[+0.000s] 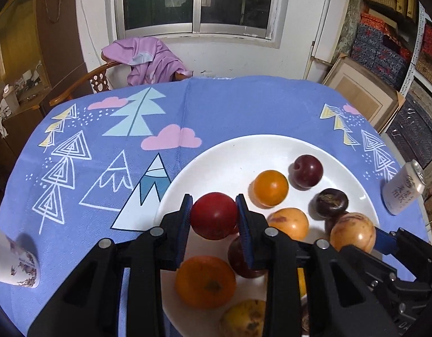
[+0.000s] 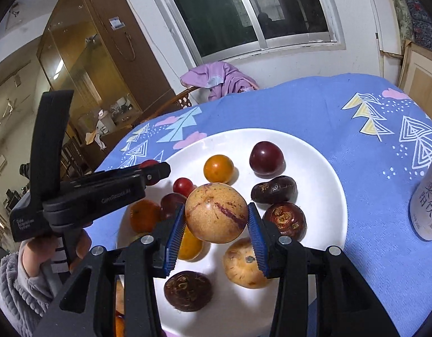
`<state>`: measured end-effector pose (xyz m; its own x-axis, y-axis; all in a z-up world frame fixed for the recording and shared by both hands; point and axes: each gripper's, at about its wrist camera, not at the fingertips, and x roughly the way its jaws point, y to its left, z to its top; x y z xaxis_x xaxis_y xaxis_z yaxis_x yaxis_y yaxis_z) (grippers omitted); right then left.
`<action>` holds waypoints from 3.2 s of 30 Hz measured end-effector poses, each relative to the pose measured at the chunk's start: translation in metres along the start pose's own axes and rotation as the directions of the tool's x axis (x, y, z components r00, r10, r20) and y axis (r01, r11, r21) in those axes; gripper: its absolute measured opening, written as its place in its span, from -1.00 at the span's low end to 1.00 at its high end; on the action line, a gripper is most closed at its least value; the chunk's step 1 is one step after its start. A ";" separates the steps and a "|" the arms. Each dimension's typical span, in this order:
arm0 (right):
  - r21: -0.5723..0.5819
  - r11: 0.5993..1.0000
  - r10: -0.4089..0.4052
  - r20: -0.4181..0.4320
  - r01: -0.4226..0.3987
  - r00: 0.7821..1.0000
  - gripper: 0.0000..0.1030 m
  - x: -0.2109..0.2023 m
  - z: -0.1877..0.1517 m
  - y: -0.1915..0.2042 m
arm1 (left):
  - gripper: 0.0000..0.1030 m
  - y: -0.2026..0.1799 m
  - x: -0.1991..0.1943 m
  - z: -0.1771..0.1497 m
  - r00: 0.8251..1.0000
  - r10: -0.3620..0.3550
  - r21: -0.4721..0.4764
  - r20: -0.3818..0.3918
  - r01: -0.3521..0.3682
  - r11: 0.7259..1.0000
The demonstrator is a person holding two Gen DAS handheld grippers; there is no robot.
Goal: Organize fruits
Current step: 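Carry the tomato and tan fruit over the white plate and release both, then move both open tools back toward the remaining loose fruits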
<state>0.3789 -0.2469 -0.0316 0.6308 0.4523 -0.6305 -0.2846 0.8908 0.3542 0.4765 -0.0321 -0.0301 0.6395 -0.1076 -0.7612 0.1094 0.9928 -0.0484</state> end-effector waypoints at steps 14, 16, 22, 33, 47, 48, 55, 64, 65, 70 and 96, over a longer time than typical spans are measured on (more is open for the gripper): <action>0.027 0.999 0.042 0.026 -0.042 0.999 -0.08 -0.013 0.002 0.006 | 0.44 0.018 -0.033 -0.013 0.998 0.030 -0.038 0.048 -0.028 0.999; 0.043 0.997 0.059 0.069 -0.062 0.996 -0.08 -0.031 0.007 0.008 | 0.57 0.026 -0.057 -0.020 0.996 0.049 -0.053 0.077 -0.045 0.998; 0.017 0.987 0.156 0.191 -0.162 0.969 -0.03 -0.111 0.009 0.037 | 0.79 0.045 -0.129 -0.053 0.981 0.100 -0.094 0.167 -0.085 0.992; 0.027 0.987 0.145 0.231 -0.156 0.962 0.40 -0.162 -0.084 0.039 | 0.92 0.082 -0.165 -0.177 0.968 0.146 -0.213 0.202 -0.102 0.972; 0.131 0.984 0.109 0.078 -0.118 0.991 0.42 -0.121 -0.097 0.016 | 0.92 0.075 -0.122 -0.186 0.998 0.036 -0.172 0.041 -0.029 0.985; 0.132 0.984 0.109 0.077 -0.118 0.991 0.42 -0.121 -0.098 0.016 | 0.92 0.072 -0.119 -0.186 0.999 0.039 -0.162 0.036 -0.033 0.986; 0.132 0.985 0.103 0.065 -0.111 0.992 0.43 -0.118 -0.100 0.015 | 0.92 0.068 -0.102 -0.184 0.997 0.071 -0.137 -0.020 -0.073 0.988; 0.118 0.986 0.115 0.060 -0.122 0.992 0.43 -0.119 -0.099 0.018 | 0.92 0.106 -0.129 -0.182 0.994 0.100 -0.238 0.032 -0.090 0.967; 0.109 0.987 0.114 0.057 -0.120 0.992 0.43 -0.118 -0.099 0.020 | 0.92 0.106 -0.131 -0.182 0.995 0.091 -0.235 0.038 -0.079 0.969; 0.076 0.991 0.109 0.028 -0.111 0.994 0.43 -0.112 -0.102 0.027 | 0.92 0.089 -0.121 -0.186 0.994 0.105 -0.134 0.031 -0.100 0.986; -0.181 0.983 -0.047 -0.114 0.026 0.992 -0.08 -0.070 -0.128 0.064 | 0.03 0.069 -0.096 -0.180 0.999 -0.024 -0.048 -0.026 0.022 0.999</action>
<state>0.2241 -0.2165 -0.0529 0.5572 0.4117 -0.7211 -0.3942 0.8955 0.2066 0.2855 0.0562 -0.0772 0.6166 -0.1295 -0.7765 0.0871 0.9915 -0.0962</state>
